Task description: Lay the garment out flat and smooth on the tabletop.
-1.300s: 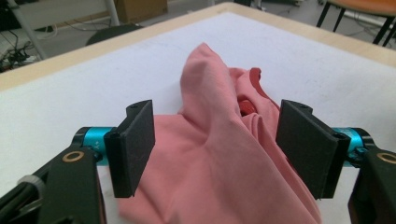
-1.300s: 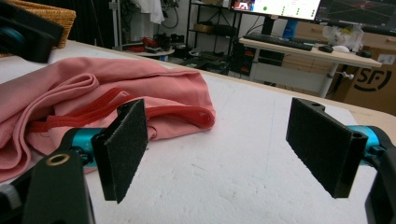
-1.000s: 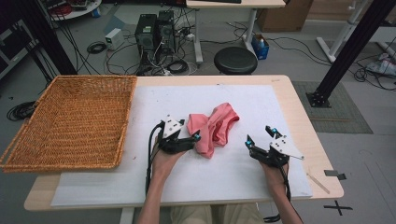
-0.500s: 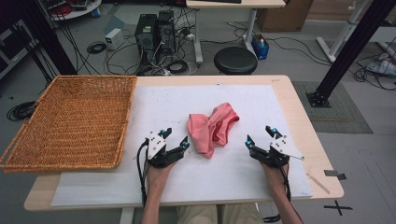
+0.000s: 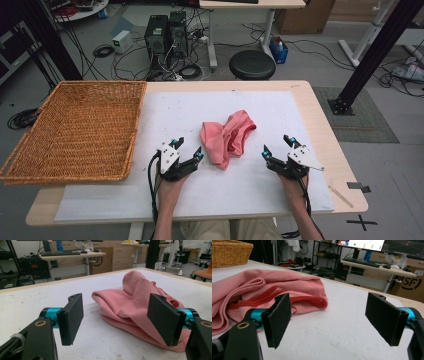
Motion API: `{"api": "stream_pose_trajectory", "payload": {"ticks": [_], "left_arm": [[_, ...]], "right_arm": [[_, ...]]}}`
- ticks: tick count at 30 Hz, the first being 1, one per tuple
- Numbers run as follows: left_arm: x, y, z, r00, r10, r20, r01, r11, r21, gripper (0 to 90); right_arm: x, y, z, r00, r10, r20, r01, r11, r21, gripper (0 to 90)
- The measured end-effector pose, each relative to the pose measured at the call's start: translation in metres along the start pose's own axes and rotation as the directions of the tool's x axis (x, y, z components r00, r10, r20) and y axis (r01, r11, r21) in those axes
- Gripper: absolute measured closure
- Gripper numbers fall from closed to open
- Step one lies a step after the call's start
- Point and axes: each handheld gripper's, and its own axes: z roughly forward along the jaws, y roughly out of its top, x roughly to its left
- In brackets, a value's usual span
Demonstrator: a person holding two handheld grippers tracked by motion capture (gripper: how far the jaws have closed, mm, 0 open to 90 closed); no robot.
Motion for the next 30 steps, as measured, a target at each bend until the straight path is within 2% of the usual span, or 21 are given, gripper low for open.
{"api": "stream_pose_trajectory", "payload": {"ticks": [7, 11, 13, 15, 17, 18, 23, 24, 25, 27, 28, 29, 30], "left_arm": [[-0.002, 0.0, 0.001, 0.9998, 0.011, -0.016, -0.011, 0.9999, 0.012, 32.2], [-0.003, 0.001, 0.003, 0.9994, 0.018, -0.028, -0.018, 0.9994, 0.029, 34.9], [-0.004, 0.003, 0.005, 0.999, 0.02, -0.041, -0.018, 0.9985, 0.052, 35.7], [-0.005, 0.004, 0.009, 0.9997, -0.014, -0.022, 0.016, 0.9967, 0.08, 39.8], [-0.009, 0.007, 0.014, 0.9982, -0.056, 0.021, 0.054, 0.9944, 0.091, 40.2], [-0.012, 0.009, 0.018, 0.9972, -0.063, 0.04, 0.059, 0.993, 0.102, 42.0], [-0.024, 0.018, 0.037, 0.9906, -0.048, 0.128, 0.026, 0.9857, 0.166, 45.7], [-0.026, 0.019, 0.041, 0.9893, -0.047, 0.139, 0.021, 0.9828, 0.184, 45.8], [-0.027, 0.019, 0.045, 0.989, -0.046, 0.141, 0.015, 0.976, 0.217, 46.9], [-0.029, 0.017, 0.054, 0.9914, -0.029, 0.127, -0.01, 0.9559, 0.293, 47.3], [-0.03, 0.015, 0.058, 0.9927, -0.012, 0.12, -0.029, 0.9431, 0.331, 47.3], [-0.031, 0.013, 0.061, 0.9946, -0.003, 0.104, -0.034, 0.9337, 0.356, 47.3], [-0.03, 0.012, 0.063, 0.9944, -0.006, 0.105, -0.034, 0.9264, 0.375, 47.3]], "right_arm": [[-0.001, 0.0, 0.0, 0.9999, 0.016, 0.004, -0.016, 0.9998, 0.006, 20.7], [0.0, 0.001, 0.002, 1.0, 0.002, 0.003, -0.002, 0.9999, 0.014, 20.6], [0.001, 0.001, 0.003, 0.9999, -0.014, 0.0, 0.014, 0.9996, 0.023, 20.6], [0.001, 0.002, 0.004, 0.9998, -0.02, -0.003, 0.02, 0.9992, 0.035, 20.6], [0.001, 0.002, 0.005, 0.9998, -0.019, -0.002, 0.019, 0.9988, 0.046, 20.7], [0.001, 0.002, 0.005, 0.9999, -0.015, -0.002, 0.015, 0.9986, 0.05, 20.7], [0.002, 0.002, 0.005, 0.9997, -0.025, 0.0, 0.025, 0.9984, 0.051, 20.7], [0.002, 0.002, 0.005, 0.9996, -0.028, 0.001, 0.027, 0.9983, 0.052, 20.8], [0.002, 0.002, 0.005, 0.9996, -0.029, 0.001, 0.028, 0.9982, 0.052, 20.9], [0.002, 0.002, 0.005, 0.9997, -0.024, 0.0, 0.024, 0.9983, 0.052, 22.1], [0.001, 0.002, 0.005, 0.9998, -0.021, -0.001, 0.021, 0.9984, 0.053, 23.4], [0.002, 0.002, 0.005, 0.9999, -0.016, -0.001, 0.016, 0.9983, 0.057, 23.8], [0.002, 0.002, 0.006, 0.9998, -0.02, 0.0, 0.02, 0.9982, 0.056, 24.0]]}}
